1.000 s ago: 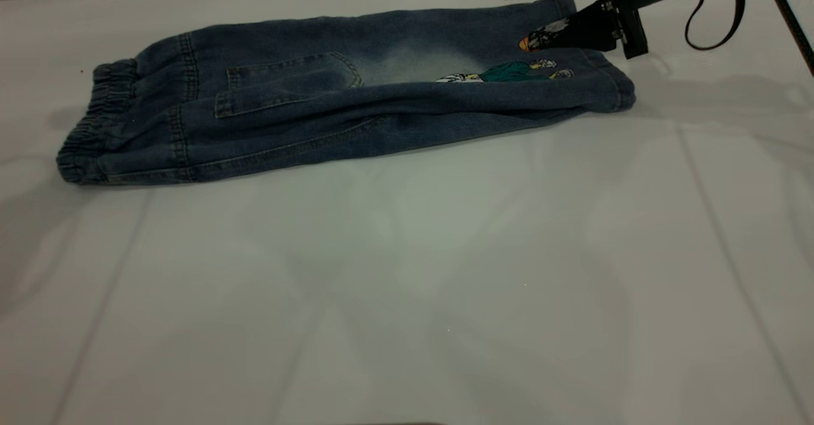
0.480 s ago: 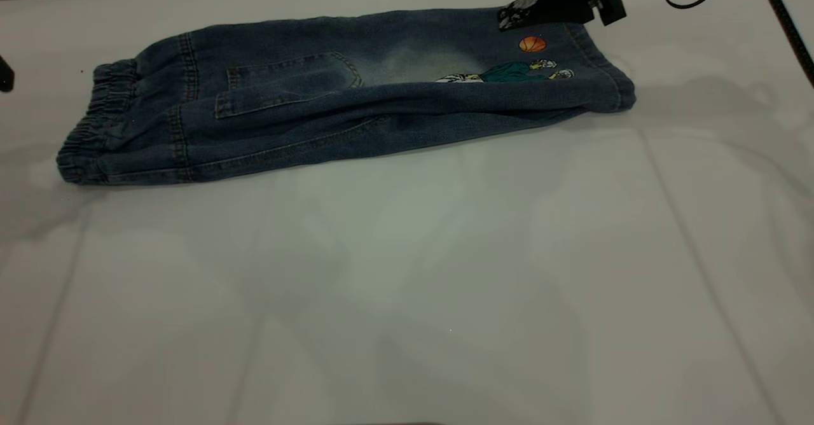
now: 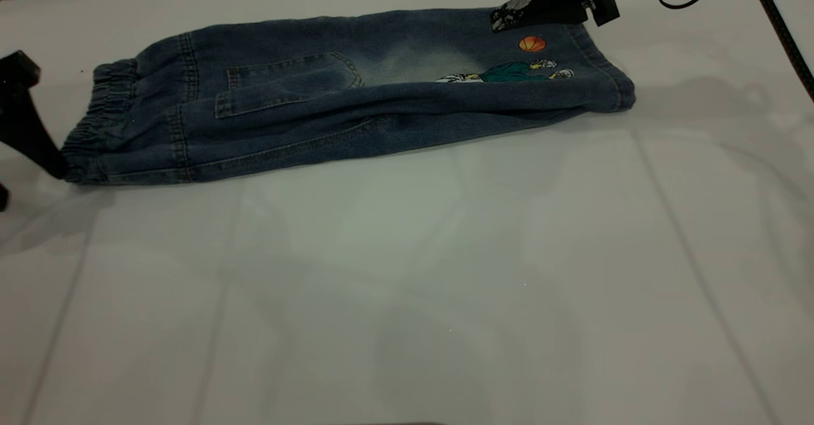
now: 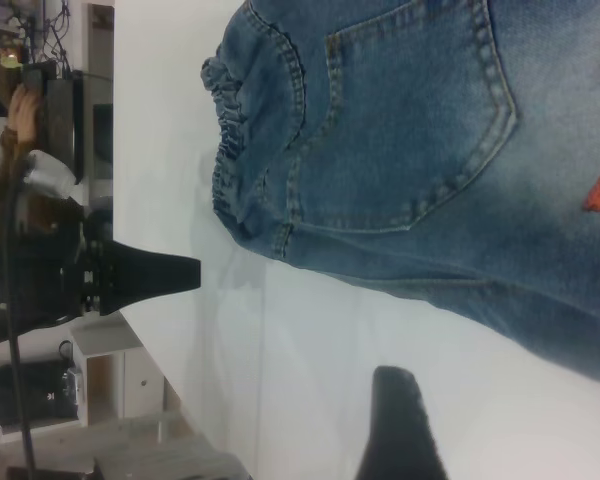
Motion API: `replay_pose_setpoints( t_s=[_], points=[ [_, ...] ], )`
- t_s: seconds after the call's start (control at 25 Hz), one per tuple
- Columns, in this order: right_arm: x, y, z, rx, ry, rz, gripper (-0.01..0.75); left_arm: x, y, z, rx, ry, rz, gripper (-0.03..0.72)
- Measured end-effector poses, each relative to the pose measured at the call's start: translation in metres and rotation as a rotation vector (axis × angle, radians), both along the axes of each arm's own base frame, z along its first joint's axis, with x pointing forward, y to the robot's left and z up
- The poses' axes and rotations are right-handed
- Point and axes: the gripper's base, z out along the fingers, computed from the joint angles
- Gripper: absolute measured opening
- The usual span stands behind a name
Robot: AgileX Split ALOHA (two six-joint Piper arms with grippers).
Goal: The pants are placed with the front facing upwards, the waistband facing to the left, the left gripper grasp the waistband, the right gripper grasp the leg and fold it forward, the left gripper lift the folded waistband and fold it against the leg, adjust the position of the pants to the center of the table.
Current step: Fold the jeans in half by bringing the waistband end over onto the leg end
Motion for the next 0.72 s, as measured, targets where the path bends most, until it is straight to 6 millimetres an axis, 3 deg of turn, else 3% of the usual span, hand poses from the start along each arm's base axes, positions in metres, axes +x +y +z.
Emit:
replay_pose_setpoints(
  t_s=[0.24, 0.48, 0.72],
  points=[
    [0.0, 0.0, 0.0, 0.0, 0.0, 0.0, 0.416, 0.005, -0.001, -0.005, -0.097, -0.066, -0.023, 0.476],
    [0.0, 0.0, 0.0, 0.0, 0.0, 0.002, 0.416, -0.002, 0.004, -0.005, -0.076, -0.045, -0.15, 0.48],
    [0.0, 0.0, 0.0, -0.001, -0.007, 0.007, 0.416, 0.001, 0.006, -0.004, -0.075, -0.054, -0.1, 0.582]
  ],
)
